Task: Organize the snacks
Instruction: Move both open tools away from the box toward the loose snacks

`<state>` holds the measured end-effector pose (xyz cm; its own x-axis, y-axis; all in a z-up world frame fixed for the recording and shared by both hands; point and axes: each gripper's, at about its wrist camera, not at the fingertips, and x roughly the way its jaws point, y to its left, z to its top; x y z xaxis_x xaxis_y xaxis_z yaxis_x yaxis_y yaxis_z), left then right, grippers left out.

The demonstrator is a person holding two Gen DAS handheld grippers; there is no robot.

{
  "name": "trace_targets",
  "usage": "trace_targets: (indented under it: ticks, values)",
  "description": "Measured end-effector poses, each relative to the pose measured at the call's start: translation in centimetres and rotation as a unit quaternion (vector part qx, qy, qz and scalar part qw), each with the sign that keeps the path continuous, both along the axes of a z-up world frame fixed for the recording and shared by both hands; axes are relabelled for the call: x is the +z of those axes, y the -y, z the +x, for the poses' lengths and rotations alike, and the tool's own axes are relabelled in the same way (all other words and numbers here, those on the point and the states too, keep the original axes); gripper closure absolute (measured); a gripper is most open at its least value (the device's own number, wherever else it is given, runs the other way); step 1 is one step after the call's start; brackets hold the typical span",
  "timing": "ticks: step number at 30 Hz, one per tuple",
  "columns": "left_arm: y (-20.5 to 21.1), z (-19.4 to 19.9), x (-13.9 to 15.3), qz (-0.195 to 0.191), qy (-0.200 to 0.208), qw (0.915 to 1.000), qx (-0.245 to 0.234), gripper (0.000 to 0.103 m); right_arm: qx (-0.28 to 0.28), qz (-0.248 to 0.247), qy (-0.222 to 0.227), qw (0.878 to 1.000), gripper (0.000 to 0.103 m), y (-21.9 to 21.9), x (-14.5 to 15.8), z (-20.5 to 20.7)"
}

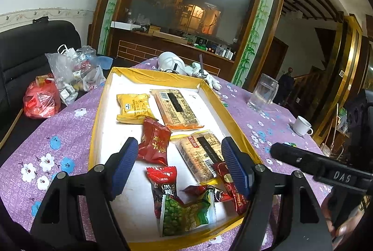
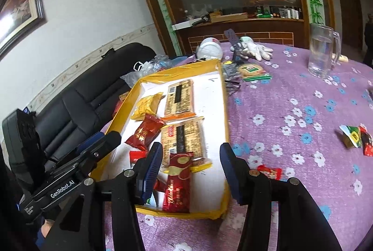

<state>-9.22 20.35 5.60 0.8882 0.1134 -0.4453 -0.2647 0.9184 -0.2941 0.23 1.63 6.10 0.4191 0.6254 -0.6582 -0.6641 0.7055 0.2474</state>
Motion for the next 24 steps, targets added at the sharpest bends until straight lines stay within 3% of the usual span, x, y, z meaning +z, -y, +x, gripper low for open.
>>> trace_targets:
  ticks: [8, 14, 19, 24]
  values:
    - [0.0, 0.3, -0.3, -0.01, -0.005, 0.9999, -0.006, 0.029, -0.037, 0.001, -0.001, 0.999, 0.047, 3.9, 1.1, 1.5]
    - [-0.4, 0.4, -0.6, -0.027, -0.005, 0.9996, -0.01, 0.029, -0.075, -0.011, -0.037, 0.996, 0.047, 6.8, 0.9, 4.3]
    - [0.1, 0.3, -0.5, -0.018, -0.008, 0.9997, -0.016, 0.029, -0.102, -0.017, -0.058, 0.993, 0.047, 9.4, 1.2, 7.0]
    - [2.0, 0.3, 0.4, -0.024, -0.026, 0.9987, -0.038, 0.029, -0.131, 0.006, -0.073, 0.989, 0.047, 12.4, -0.2, 8.9]
